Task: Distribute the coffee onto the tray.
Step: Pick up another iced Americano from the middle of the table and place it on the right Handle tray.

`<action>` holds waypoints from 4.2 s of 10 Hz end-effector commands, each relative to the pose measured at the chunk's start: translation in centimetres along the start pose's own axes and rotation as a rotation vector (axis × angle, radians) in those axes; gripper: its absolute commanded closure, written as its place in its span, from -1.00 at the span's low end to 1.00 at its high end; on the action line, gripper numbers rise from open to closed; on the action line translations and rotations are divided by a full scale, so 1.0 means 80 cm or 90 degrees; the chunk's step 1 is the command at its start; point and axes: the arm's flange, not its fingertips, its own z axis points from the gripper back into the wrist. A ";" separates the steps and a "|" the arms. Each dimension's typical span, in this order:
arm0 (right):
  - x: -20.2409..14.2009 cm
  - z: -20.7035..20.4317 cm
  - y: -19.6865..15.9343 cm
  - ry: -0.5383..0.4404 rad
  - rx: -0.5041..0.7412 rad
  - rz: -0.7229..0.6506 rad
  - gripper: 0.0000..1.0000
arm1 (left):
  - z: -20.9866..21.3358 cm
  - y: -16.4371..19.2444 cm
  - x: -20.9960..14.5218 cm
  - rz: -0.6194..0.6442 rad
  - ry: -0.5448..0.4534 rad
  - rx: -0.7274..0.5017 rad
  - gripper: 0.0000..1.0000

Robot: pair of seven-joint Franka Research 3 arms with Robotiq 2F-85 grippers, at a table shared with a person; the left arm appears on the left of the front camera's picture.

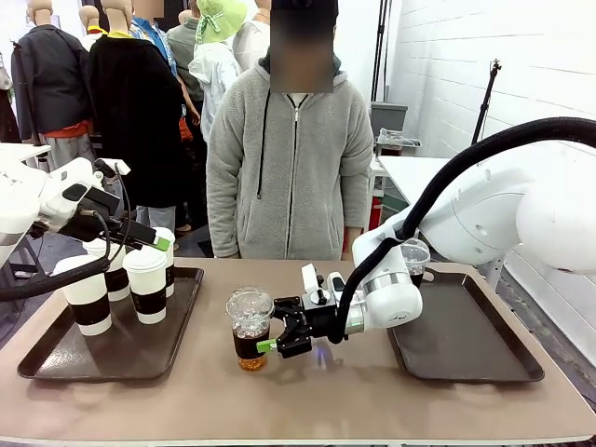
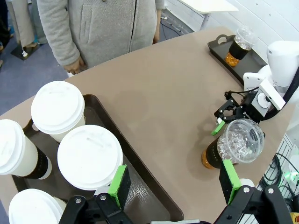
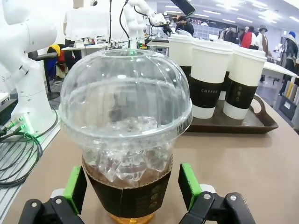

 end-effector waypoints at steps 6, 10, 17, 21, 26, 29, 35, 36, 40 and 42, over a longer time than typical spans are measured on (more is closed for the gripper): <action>0.000 -0.029 -0.020 0.000 0.021 -0.064 -0.67 | -0.004 0.006 0.000 -0.009 -0.010 -0.011 -1.00; 0.006 -0.024 -0.019 -0.043 0.033 -0.061 -0.29 | -0.004 0.006 0.000 -0.009 -0.010 -0.011 -1.00; 0.085 0.107 0.025 -0.013 -0.001 -0.019 -0.29 | -0.004 0.006 0.000 -0.009 -0.010 -0.011 -1.00; 0.095 0.213 0.076 0.000 -0.019 -0.018 -0.29 | -0.004 0.006 0.000 -0.009 -0.010 -0.011 -1.00; 0.078 0.255 0.088 0.004 -0.061 -0.027 -0.29 | -0.004 0.006 0.000 -0.009 -0.010 -0.011 -1.00; 0.078 0.255 0.088 0.004 -0.061 -0.027 -0.29 | -0.004 0.006 0.000 -0.009 -0.010 -0.011 -1.00; 0.054 0.333 0.116 0.013 -0.156 -0.013 -0.29 | -0.004 0.006 0.000 -0.009 -0.010 -0.011 -1.00; 0.049 0.349 0.118 0.021 -0.170 -0.006 -0.29 | -0.004 0.006 0.000 -0.009 -0.010 -0.011 -1.00; 0.023 0.407 0.108 0.022 -0.190 0.008 -0.29 | -0.004 0.006 0.000 -0.009 -0.010 -0.011 -1.00; 0.006 0.430 0.108 0.024 -0.191 0.021 -0.29 | -0.004 0.006 0.000 -0.009 -0.010 -0.011 -1.00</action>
